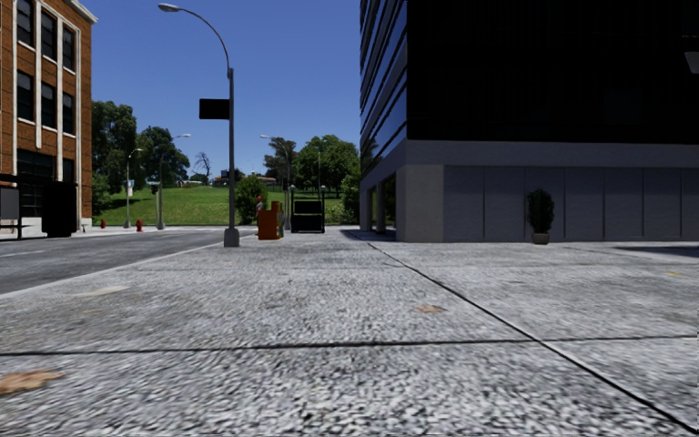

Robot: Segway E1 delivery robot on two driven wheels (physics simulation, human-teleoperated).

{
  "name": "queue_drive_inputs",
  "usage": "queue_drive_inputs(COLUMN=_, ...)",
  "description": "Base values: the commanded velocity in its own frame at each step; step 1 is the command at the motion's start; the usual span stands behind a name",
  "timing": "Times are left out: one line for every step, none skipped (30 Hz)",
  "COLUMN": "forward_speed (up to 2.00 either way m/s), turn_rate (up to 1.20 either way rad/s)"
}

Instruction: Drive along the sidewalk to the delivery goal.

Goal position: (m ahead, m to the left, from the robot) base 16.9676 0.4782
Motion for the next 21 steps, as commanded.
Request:
queue_drive_inputs(forward_speed=2.00, turn_rate=0.00)
queue_drive_inputs(forward_speed=2.00, turn_rate=0.00)
queue_drive_inputs(forward_speed=2.00, turn_rate=0.00)
queue_drive_inputs(forward_speed=2.00, turn_rate=0.00)
queue_drive_inputs(forward_speed=2.00, turn_rate=0.00)
queue_drive_inputs(forward_speed=2.00, turn_rate=0.00)
queue_drive_inputs(forward_speed=2.00, turn_rate=0.00)
queue_drive_inputs(forward_speed=2.00, turn_rate=0.00)
queue_drive_inputs(forward_speed=2.00, turn_rate=0.00)
queue_drive_inputs(forward_speed=2.00, turn_rate=0.00)
queue_drive_inputs(forward_speed=2.00, turn_rate=0.00)
queue_drive_inputs(forward_speed=2.00, turn_rate=0.00)
queue_drive_inputs(forward_speed=2.00, turn_rate=0.00)
queue_drive_inputs(forward_speed=2.00, turn_rate=0.00)
queue_drive_inputs(forward_speed=2.00, turn_rate=0.00)
queue_drive_inputs(forward_speed=2.00, turn_rate=0.00)
queue_drive_inputs(forward_speed=2.00, turn_rate=0.00)
queue_drive_inputs(forward_speed=2.00, turn_rate=0.00)
queue_drive_inputs(forward_speed=2.00, turn_rate=0.00)
queue_drive_inputs(forward_speed=2.00, turn_rate=0.00)
queue_drive_inputs(forward_speed=2.00, turn_rate=0.00)
